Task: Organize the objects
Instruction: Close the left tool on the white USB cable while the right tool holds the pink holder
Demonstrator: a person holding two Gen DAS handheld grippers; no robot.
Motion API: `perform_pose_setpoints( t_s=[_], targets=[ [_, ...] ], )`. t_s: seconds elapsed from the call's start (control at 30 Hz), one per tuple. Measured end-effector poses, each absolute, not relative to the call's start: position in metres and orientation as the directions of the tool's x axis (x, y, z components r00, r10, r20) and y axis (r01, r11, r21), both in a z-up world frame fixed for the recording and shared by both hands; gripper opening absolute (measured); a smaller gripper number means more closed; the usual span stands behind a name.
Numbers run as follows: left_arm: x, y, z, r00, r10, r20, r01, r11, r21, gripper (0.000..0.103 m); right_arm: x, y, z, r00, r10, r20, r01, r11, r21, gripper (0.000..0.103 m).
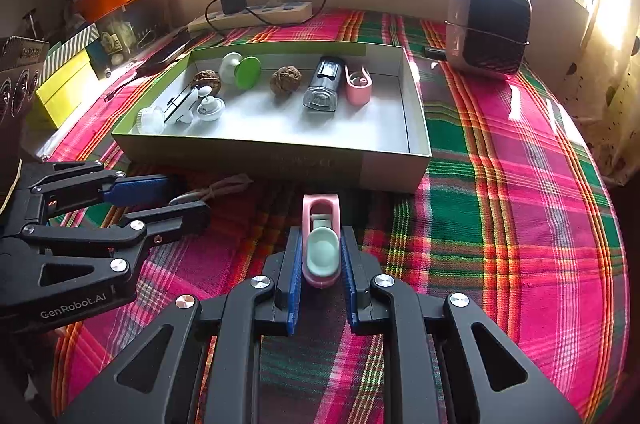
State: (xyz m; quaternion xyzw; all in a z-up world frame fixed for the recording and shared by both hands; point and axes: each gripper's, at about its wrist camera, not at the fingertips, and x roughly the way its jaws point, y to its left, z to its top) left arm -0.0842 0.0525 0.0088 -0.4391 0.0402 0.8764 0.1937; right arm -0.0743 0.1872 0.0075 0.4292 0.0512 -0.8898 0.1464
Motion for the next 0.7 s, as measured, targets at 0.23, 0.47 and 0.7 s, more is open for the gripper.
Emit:
perform_pose_setpoints(
  t_s=[0.23, 0.47, 0.7],
  targets=[
    [-0.086, 0.061, 0.008, -0.551, 0.289, -0.783, -0.388, -0.919, -0.066, 0.030, -0.075, 0.188, 0.007, -0.585, -0.213, -0.782, 0.301, -0.953, 0.035, 0.019],
    [-0.085, 0.064, 0.008, -0.566, 0.271, -0.779, -0.384, -0.922, -0.041, 0.029, -0.076, 0.190, 0.006, -0.584, -0.217, -0.782, 0.302, -0.953, 0.040, 0.019],
    [-0.085, 0.065, 0.008, -0.577, 0.239, -0.781, -0.365, -0.931, -0.015, 0.020, -0.076, 0.191, 0.006, -0.583, -0.220, -0.782, 0.302, -0.952, 0.043, 0.019]
  ],
)
